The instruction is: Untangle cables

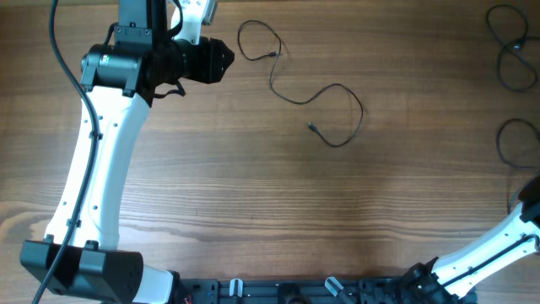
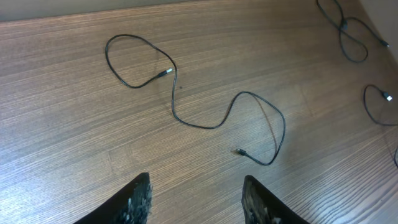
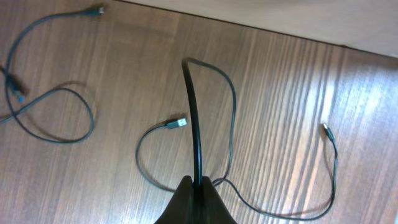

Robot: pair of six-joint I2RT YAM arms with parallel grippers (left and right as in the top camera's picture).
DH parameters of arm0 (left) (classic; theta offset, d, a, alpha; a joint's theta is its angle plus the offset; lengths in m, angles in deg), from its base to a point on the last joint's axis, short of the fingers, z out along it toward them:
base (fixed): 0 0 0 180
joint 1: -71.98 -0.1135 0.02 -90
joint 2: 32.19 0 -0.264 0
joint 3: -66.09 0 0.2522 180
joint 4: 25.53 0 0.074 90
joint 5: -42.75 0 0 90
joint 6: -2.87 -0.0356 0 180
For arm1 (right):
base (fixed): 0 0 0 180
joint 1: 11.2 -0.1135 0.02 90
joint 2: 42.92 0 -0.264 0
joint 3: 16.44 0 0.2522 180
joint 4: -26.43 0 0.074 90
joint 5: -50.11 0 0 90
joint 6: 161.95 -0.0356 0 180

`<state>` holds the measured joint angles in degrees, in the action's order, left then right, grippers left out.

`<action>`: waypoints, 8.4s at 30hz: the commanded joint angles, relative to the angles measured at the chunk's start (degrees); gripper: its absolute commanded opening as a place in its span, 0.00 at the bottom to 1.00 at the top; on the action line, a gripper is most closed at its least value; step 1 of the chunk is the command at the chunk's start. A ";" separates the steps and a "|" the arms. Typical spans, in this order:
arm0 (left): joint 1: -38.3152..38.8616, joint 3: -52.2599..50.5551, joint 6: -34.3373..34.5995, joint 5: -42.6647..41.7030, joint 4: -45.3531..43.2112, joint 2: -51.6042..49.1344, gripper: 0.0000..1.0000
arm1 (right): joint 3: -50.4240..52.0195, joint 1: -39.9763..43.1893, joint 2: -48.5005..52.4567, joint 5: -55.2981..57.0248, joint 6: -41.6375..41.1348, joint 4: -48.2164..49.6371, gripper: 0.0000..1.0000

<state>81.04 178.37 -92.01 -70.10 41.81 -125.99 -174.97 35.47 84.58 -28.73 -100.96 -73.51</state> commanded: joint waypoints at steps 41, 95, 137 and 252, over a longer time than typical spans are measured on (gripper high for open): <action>0.22 -0.04 -0.90 -1.33 0.02 0.26 0.49 | 0.13 -0.28 -1.99 -9.01 4.59 -1.22 0.52; 0.20 -0.04 1.31 15.32 -8.00 -4.68 0.52 | 0.13 -52.46 -15.98 -11.17 20.46 -1.31 1.00; 0.15 -0.04 4.28 22.95 -6.67 -10.25 0.50 | 0.15 -56.85 12.85 -1.49 0.11 2.95 0.99; -3.82 -0.04 0.83 21.16 -6.23 -10.25 0.50 | 75.36 -56.04 -30.08 -4.13 19.67 51.12 1.00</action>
<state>77.33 178.37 -90.07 -48.18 36.13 -135.81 -100.74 -20.44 54.36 -27.00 -80.70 -22.38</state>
